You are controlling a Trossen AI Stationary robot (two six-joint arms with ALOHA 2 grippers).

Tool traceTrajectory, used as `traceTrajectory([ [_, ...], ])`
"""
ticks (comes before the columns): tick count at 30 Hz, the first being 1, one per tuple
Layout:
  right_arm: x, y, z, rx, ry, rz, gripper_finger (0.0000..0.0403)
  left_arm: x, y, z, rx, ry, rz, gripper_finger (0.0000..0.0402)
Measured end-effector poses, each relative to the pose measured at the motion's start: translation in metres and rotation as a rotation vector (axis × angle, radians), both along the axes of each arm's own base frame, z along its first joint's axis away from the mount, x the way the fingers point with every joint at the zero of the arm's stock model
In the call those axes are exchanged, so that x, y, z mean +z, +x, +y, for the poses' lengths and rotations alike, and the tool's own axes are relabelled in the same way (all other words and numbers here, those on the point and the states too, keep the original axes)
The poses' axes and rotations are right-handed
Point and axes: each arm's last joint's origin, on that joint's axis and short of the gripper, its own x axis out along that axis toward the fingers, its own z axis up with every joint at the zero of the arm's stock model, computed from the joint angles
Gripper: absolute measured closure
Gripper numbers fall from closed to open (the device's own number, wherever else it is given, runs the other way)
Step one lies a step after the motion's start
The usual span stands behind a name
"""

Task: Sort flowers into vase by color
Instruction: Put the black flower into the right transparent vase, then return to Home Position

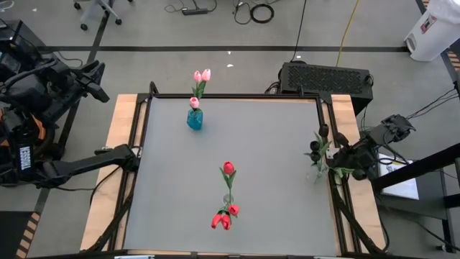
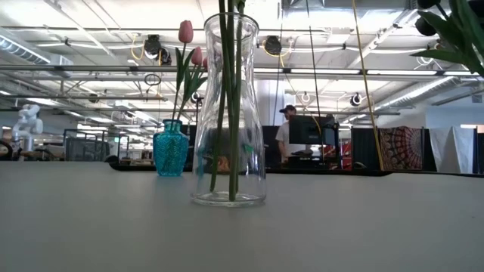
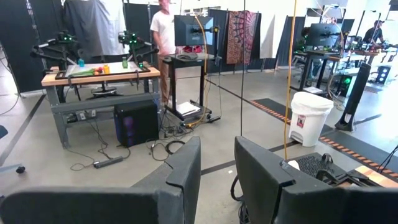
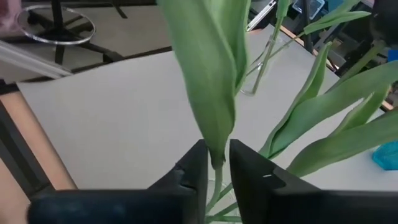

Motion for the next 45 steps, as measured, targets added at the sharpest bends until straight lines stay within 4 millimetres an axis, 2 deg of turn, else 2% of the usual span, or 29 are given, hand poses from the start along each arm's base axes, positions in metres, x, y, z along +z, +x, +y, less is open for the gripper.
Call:
traceTrajectory([
  [15, 0.0, 0.0, 0.0, -0.022, 0.038, 0.022, 0.0252, 0.0, 0.0, 0.0, 0.0, 0.0, 0.0, 0.0297],
  [21, 0.005, -0.004, -0.002, -0.022, 0.045, 0.01, 0.0226, 0.0, 0.0, 0.0, 0.0, 0.0, 0.0, 0.0297],
  [33, 0.037, -0.029, -0.016, -0.02, 0.115, -0.107, 0.0218, 0.0, 0.0, 0.0, 0.0, 0.0, 0.0, 0.0297],
  [45, 0.073, -0.066, -0.037, -0.019, 0.229, -0.277, 0.0218, 0.0, 0.0, 0.0, 0.0, 0.0, 0.0, 0.0297],
])
